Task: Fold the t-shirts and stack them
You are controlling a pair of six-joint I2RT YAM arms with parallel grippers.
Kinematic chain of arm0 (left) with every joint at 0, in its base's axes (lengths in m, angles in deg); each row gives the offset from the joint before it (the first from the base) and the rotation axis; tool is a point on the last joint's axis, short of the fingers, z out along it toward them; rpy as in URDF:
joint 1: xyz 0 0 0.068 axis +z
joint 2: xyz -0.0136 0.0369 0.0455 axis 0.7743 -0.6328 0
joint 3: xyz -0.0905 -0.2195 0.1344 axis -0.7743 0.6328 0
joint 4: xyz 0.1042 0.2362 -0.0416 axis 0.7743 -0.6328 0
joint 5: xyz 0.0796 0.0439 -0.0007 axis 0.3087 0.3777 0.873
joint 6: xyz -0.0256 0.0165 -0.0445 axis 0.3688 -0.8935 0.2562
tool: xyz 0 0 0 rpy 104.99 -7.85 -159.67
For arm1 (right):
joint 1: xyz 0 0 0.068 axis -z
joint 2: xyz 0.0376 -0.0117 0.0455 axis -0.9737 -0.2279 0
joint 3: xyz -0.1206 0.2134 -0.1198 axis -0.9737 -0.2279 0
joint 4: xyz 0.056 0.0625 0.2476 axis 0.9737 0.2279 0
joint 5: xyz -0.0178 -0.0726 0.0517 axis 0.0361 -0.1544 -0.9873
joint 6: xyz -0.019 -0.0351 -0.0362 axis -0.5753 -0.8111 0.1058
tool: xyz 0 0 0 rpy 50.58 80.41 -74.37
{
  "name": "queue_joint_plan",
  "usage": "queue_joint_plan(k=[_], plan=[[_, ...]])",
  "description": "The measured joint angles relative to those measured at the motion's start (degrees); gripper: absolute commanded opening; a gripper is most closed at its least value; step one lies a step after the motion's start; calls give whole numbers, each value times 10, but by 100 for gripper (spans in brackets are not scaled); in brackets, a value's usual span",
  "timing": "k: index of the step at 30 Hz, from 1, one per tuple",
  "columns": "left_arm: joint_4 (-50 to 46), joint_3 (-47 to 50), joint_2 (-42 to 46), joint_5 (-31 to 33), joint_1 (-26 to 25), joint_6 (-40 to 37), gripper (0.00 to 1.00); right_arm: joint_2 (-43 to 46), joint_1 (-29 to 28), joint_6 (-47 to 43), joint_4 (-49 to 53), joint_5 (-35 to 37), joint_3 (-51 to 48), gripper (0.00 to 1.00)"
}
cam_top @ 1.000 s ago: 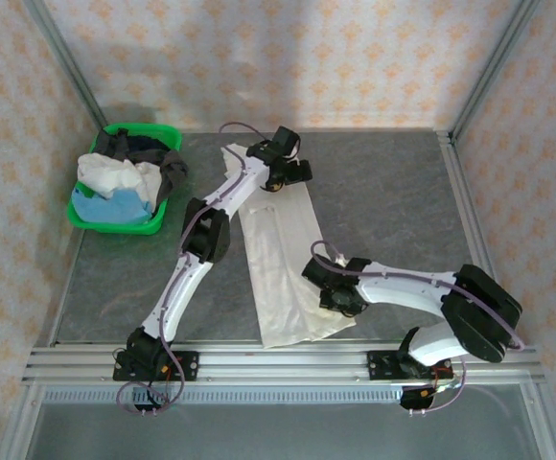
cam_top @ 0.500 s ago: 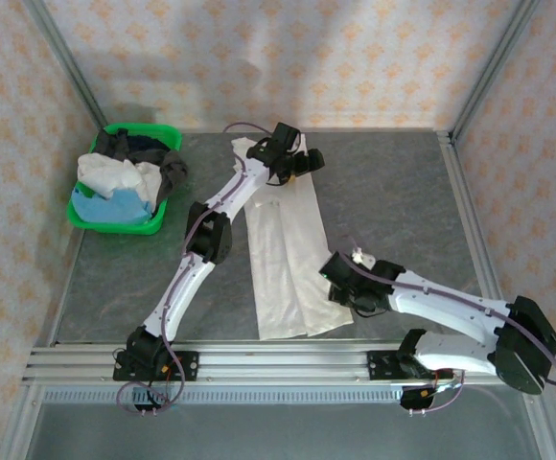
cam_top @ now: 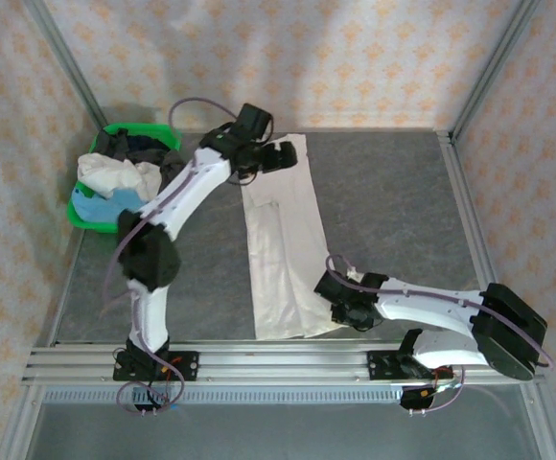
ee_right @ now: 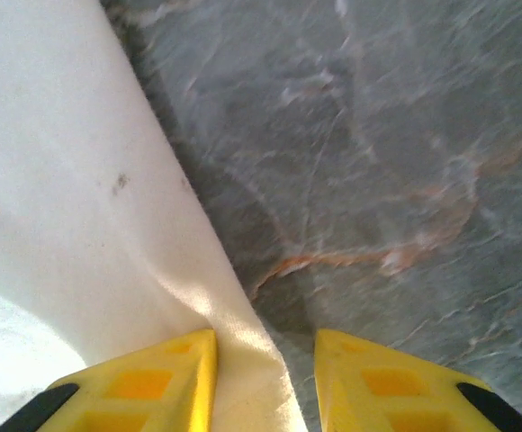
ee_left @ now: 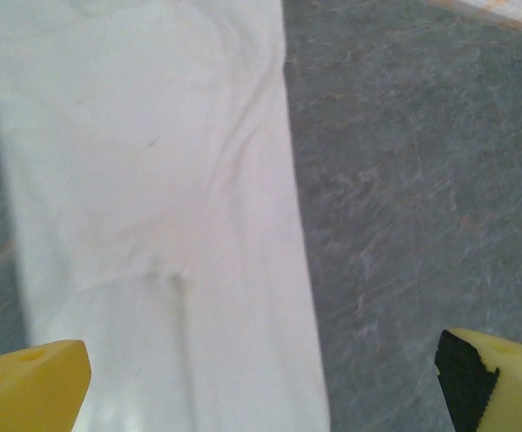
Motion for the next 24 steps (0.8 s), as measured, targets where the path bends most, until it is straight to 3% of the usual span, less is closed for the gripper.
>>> queue_joint_plan(k=[6,11,17,24], plan=[[31,309,190,30,-14,16,91,-4,-40,30,20,-9,25,38],[31,523,304,57,-92,65,82,13,-41,30,43,-12,45,43],[29,665,431,73,-251,172,73,15,-41,28,64,-28,39,44],[39,719,485,93,-375,287,69,-28,-41,12,45,-52,33,43]])
